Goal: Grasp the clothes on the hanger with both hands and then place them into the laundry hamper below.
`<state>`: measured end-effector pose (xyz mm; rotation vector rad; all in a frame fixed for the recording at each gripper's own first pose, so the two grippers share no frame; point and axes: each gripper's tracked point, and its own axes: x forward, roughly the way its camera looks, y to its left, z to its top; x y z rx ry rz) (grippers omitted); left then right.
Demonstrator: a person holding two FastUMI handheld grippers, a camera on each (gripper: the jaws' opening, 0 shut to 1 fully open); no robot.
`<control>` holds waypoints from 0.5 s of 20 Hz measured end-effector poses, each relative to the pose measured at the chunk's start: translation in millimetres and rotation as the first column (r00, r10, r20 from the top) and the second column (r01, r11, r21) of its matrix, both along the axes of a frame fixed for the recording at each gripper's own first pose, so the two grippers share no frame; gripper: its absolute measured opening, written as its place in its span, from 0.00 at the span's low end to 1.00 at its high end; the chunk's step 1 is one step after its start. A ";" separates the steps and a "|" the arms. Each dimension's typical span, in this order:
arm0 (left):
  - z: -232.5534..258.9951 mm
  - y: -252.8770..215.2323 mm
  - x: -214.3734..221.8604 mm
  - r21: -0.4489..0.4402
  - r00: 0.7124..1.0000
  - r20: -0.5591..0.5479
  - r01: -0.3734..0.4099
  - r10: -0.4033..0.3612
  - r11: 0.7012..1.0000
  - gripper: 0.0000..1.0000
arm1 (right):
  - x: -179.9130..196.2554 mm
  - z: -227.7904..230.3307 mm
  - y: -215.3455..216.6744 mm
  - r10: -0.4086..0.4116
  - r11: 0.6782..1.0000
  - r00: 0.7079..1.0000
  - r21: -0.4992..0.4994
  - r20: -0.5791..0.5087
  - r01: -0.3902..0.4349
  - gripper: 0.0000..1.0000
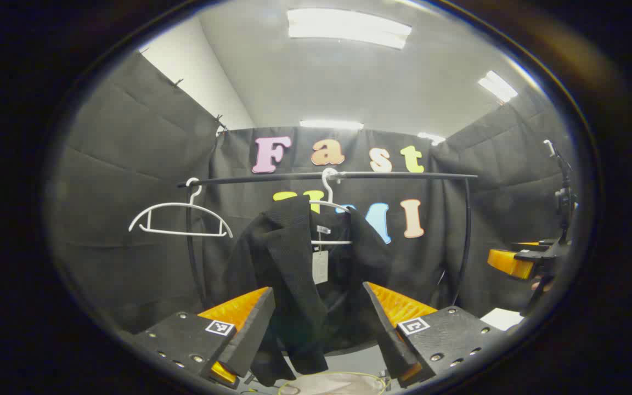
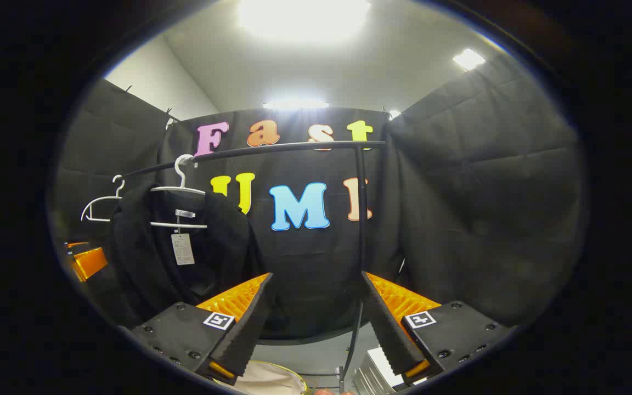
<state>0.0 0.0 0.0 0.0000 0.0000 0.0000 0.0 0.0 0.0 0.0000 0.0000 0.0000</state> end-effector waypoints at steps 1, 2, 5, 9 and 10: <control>0.8 -0.1 2.9 -0.001 1.000 -0.003 -0.001 0.001 1.000 0.92 | 1.9 -0.3 -1.1 0.001 1.000 1.000 0.006 -0.007 -0.001 0.97; 1.4 -1.5 3.1 -0.002 1.000 -0.003 -0.003 0.003 1.000 0.92 | 3.1 -0.9 -0.7 0.004 1.000 1.000 0.012 -0.013 -0.004 0.92; -3.1 -7.6 9.6 -0.019 1.000 -0.025 -0.006 0.005 1.000 0.92 | 8.4 -7.1 -7.8 -0.002 1.000 0.999 0.012 -0.039 0.003 0.97; 0.5 -18.3 13.7 -0.010 0.999 -0.036 -0.006 0.006 1.000 0.92 | 14.8 -12.1 -14.7 0.000 1.000 0.999 0.029 -0.042 0.001 0.92; 2.0 -17.9 16.4 0.000 0.999 -0.032 -0.015 0.015 1.000 0.92 | 19.1 -13.2 -14.3 0.009 1.000 0.999 0.031 -0.039 -0.008 0.92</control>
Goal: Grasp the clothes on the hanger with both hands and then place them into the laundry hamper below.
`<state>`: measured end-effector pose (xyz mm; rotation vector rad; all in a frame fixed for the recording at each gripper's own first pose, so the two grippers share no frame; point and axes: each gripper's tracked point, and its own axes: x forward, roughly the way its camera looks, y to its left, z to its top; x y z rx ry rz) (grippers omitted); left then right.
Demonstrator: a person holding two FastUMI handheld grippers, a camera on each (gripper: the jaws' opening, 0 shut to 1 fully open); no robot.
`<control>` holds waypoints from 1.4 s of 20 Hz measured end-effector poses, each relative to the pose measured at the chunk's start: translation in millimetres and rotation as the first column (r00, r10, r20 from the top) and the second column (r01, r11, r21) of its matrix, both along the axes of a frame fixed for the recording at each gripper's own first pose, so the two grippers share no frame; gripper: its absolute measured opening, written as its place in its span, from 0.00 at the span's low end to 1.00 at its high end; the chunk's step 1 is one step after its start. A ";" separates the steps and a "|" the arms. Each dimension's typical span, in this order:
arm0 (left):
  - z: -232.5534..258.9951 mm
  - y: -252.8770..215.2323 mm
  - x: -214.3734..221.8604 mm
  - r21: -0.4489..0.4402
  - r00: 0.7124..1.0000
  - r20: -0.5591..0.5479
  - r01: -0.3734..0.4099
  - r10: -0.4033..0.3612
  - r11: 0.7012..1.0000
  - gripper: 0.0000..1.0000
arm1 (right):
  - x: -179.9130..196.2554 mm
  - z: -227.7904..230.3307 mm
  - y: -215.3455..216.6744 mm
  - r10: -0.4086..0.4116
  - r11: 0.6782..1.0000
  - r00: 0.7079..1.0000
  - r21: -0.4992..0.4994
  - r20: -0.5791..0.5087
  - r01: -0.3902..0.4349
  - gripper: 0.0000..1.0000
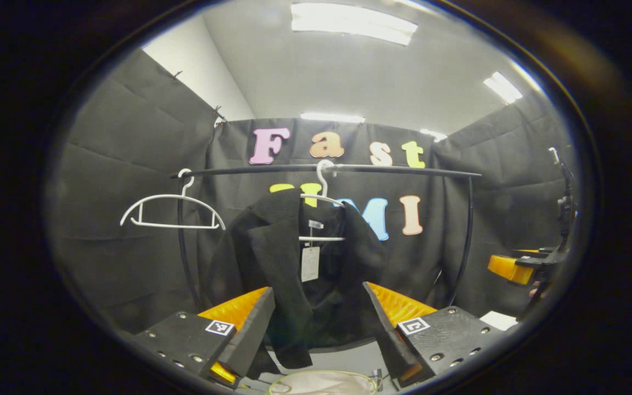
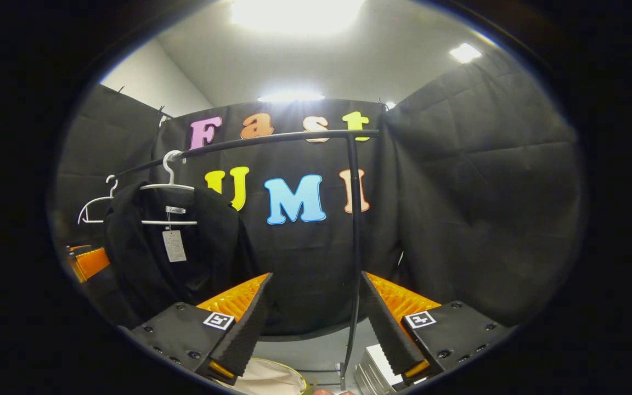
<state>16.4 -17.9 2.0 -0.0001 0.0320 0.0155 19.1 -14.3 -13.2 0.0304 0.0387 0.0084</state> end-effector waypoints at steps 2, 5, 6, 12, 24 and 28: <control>1.4 -0.8 5.2 0.015 1.000 -0.001 -0.023 0.023 1.000 0.92 | 7.9 -4.1 1.2 0.019 1.000 1.000 -0.010 -0.003 -0.019 0.92; 5.4 -10.8 12.1 0.015 1.000 0.007 -0.025 0.025 1.000 0.92 | 14.9 -0.1 2.1 0.028 1.000 1.000 -0.003 0.014 -0.028 0.97; 2.7 -12.5 13.5 0.016 1.000 0.003 -0.027 0.027 1.000 0.92 | 17.8 -0.5 1.8 0.036 0.999 0.999 0.006 0.016 -0.037 0.92; 3.5 -19.2 22.9 0.044 0.999 -0.005 -0.049 0.049 0.998 0.92 | 45.3 -9.6 5.8 0.067 0.997 0.998 0.028 -0.006 -0.067 0.97; 7.7 15.0 49.7 0.088 0.964 -0.015 -0.264 0.266 0.961 0.92 | 72.1 -31.6 19.8 0.155 0.988 0.987 0.031 -0.053 -0.153 0.97; 5.8 43.8 66.8 0.052 0.940 -0.032 -0.338 0.339 0.940 0.92 | 81.5 -36.6 28.9 0.205 0.979 0.977 0.027 -0.055 -0.204 0.97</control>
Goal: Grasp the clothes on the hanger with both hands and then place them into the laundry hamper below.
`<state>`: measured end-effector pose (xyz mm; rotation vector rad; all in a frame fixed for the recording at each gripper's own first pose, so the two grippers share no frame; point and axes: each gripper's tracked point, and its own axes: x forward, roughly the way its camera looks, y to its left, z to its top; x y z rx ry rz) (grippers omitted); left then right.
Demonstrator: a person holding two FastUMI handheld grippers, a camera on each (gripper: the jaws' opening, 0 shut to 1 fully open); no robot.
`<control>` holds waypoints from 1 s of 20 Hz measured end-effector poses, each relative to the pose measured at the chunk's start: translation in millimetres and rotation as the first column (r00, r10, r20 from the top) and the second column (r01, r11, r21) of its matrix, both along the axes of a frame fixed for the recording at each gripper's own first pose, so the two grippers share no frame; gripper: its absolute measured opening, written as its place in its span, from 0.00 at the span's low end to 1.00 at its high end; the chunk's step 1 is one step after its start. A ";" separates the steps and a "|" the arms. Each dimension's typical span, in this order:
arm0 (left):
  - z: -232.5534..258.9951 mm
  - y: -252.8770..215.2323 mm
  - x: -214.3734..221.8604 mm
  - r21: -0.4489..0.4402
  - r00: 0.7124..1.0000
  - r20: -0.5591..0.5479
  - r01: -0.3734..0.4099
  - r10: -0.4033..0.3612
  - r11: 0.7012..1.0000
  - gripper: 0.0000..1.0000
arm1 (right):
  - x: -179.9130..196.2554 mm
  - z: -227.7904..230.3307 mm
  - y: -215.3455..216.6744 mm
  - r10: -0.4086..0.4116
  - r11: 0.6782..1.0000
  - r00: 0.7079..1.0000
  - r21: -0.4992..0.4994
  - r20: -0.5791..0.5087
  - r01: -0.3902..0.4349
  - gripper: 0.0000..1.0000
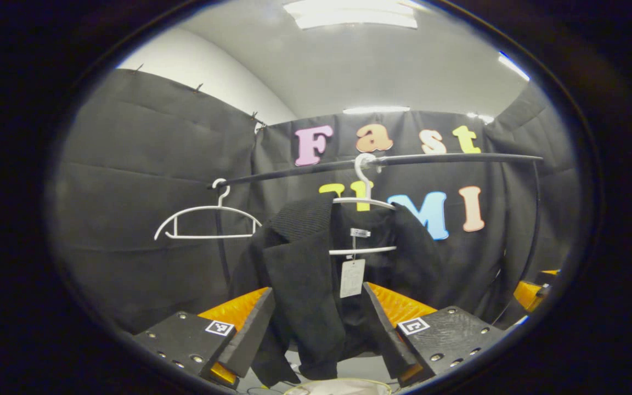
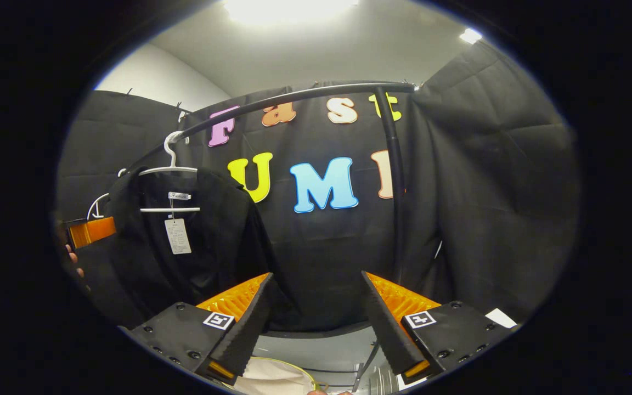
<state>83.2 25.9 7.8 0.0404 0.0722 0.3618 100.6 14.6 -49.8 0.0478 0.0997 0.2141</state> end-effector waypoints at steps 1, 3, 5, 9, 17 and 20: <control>-0.7 6.3 5.6 -0.010 1.000 -0.001 -0.015 0.015 1.000 0.92 | 3.4 0.6 -0.4 0.011 1.000 1.000 -0.001 0.005 -0.011 0.97; -3.2 15.0 19.3 -0.023 0.999 0.001 -0.034 0.034 0.999 0.92 | 12.1 -1.1 0.3 0.028 1.000 1.000 -0.001 0.009 -0.028 0.97; -7.8 22.5 31.5 -0.032 0.998 -0.007 -0.056 0.056 0.998 0.92 | 18.7 -3.0 1.5 0.040 0.999 0.999 0.002 0.007 -0.040 0.97; -14.7 28.3 55.0 -0.058 0.997 -0.012 -0.070 0.070 0.996 0.92 | 34.9 -7.1 -3.5 0.043 0.999 0.999 0.012 -0.003 -0.043 0.97; -28.7 45.0 100.7 -0.016 0.992 -0.035 -0.125 0.124 0.992 0.92 | 66.5 -18.0 8.3 0.073 0.997 0.997 0.030 -0.034 -0.072 0.97; -33.8 50.1 108.3 0.001 0.988 -0.045 -0.147 0.146 0.989 0.92 | 73.7 -23.6 12.7 0.094 0.995 0.995 0.019 -0.043 -0.094 0.97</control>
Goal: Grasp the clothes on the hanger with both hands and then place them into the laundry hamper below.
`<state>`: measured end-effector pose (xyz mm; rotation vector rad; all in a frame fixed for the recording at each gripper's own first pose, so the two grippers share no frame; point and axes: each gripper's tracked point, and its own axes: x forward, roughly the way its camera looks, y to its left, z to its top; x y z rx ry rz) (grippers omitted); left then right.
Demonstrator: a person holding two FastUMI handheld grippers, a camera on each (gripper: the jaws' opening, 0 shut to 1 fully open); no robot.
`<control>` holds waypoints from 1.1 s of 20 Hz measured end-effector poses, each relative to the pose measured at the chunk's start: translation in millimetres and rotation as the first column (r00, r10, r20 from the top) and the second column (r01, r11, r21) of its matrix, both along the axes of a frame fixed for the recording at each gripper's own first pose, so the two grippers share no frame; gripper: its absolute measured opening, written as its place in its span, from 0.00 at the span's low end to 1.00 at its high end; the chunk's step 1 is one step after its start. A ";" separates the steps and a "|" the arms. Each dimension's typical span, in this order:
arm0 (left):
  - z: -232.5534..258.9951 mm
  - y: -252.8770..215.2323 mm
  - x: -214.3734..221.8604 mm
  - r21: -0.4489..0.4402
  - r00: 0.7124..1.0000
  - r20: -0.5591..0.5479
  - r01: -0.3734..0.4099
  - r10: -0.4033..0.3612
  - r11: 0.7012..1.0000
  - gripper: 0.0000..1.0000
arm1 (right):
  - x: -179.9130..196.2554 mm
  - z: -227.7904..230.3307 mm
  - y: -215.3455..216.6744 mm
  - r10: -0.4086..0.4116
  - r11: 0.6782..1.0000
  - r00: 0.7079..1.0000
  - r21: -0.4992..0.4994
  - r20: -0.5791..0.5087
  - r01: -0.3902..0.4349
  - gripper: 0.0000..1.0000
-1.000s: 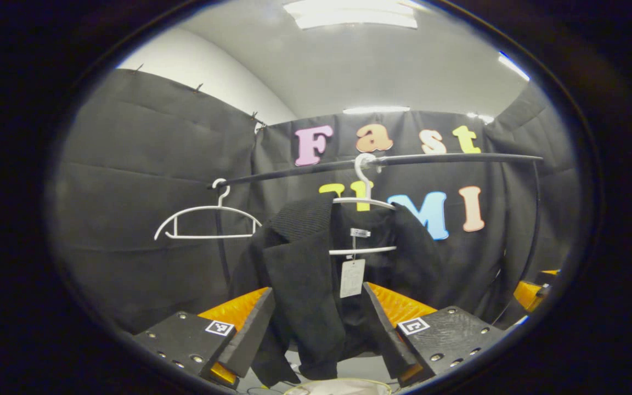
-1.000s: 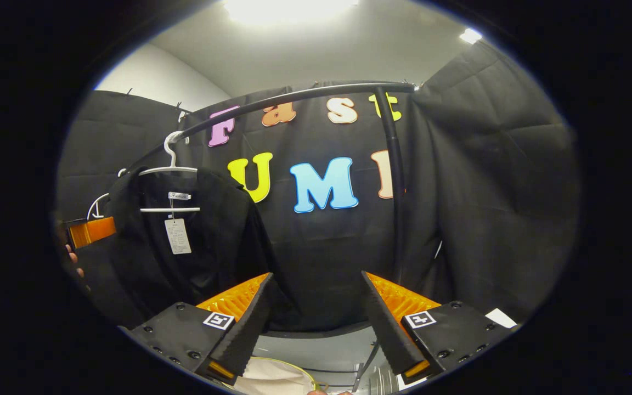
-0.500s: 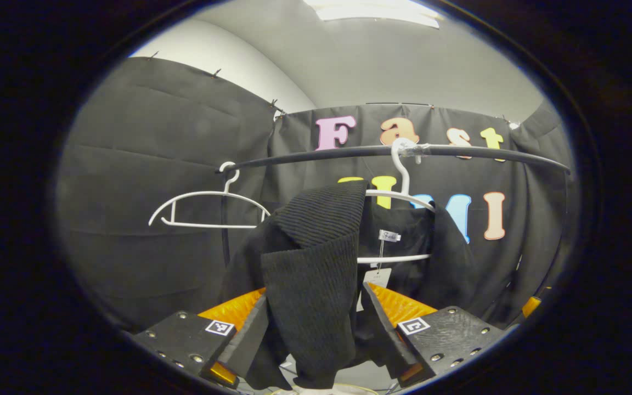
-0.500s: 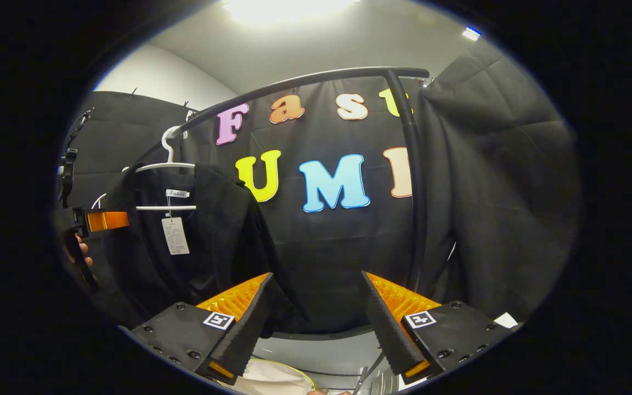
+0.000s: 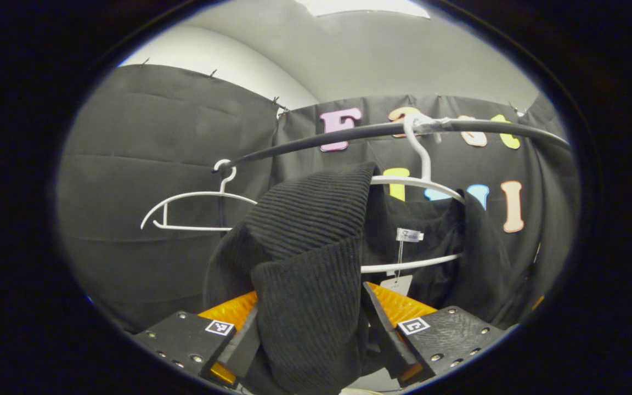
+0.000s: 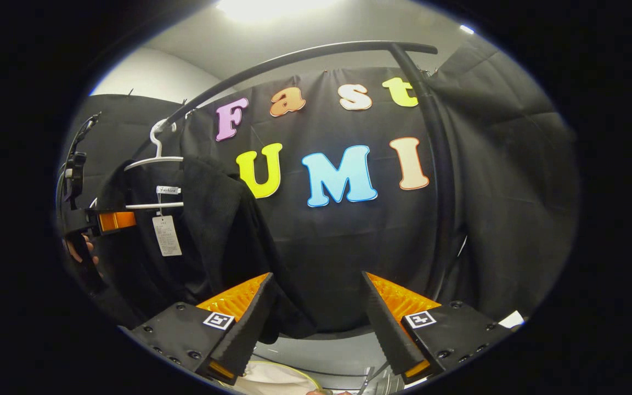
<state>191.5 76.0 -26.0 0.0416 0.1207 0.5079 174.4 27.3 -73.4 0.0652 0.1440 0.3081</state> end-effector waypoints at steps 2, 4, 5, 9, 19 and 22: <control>-1.2 1.7 3.9 0.012 1.000 -0.012 -0.006 0.006 1.000 0.85 | 5.5 -2.2 3.1 0.017 1.000 1.000 -0.002 -0.005 -0.017 0.97; 0.0 10.2 2.7 0.030 0.999 -0.025 -0.034 0.034 0.999 0.70 | 10.0 -4.7 7.3 0.034 0.999 0.999 -0.004 -0.006 -0.034 0.97; 0.4 10.3 2.9 0.030 0.999 -0.033 -0.029 0.030 0.999 0.63 | 12.1 -3.9 10.7 0.050 0.999 0.999 -0.002 -0.005 -0.050 0.92; 7.7 11.4 -2.0 0.031 0.999 -0.026 -0.046 0.047 0.998 0.22 | 19.7 -4.4 43.8 0.170 0.985 0.985 -0.003 0.007 -0.170 0.93; 34.2 -22.0 -15.5 -0.011 0.999 0.008 0.044 -0.044 0.999 0.03 | 13.6 2.4 111.5 0.408 0.913 0.913 0.008 -0.029 -0.408 0.93; 46.9 -29.8 -16.2 -0.012 0.996 0.027 0.081 -0.081 0.997 0.03 | 16.0 17.1 128.7 0.431 0.903 0.902 0.010 -0.024 -0.430 0.93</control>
